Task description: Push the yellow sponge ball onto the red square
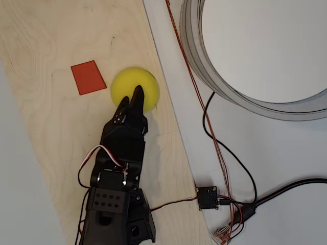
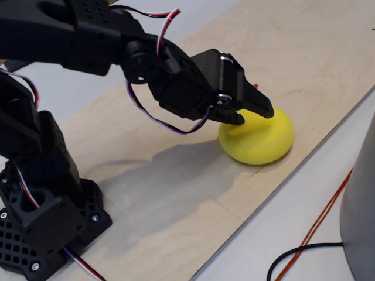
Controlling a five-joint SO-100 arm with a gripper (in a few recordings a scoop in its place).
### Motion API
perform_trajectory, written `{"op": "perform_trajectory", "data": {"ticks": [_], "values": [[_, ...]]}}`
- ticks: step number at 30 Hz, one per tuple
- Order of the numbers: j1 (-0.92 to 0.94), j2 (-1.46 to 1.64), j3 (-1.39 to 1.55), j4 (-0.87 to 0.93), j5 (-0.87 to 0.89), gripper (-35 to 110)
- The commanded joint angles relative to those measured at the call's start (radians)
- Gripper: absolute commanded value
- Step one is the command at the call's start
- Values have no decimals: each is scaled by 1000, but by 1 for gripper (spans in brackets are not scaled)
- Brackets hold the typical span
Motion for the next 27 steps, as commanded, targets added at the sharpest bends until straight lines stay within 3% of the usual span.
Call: {"op": "perform_trajectory", "data": {"ticks": [1, 13, 27], "values": [[-14, -31, -46, 6, 29, 18], [-110, -275, -130, -190, 169, 18], [-233, -262, -186, -179, 319, 18]]}}
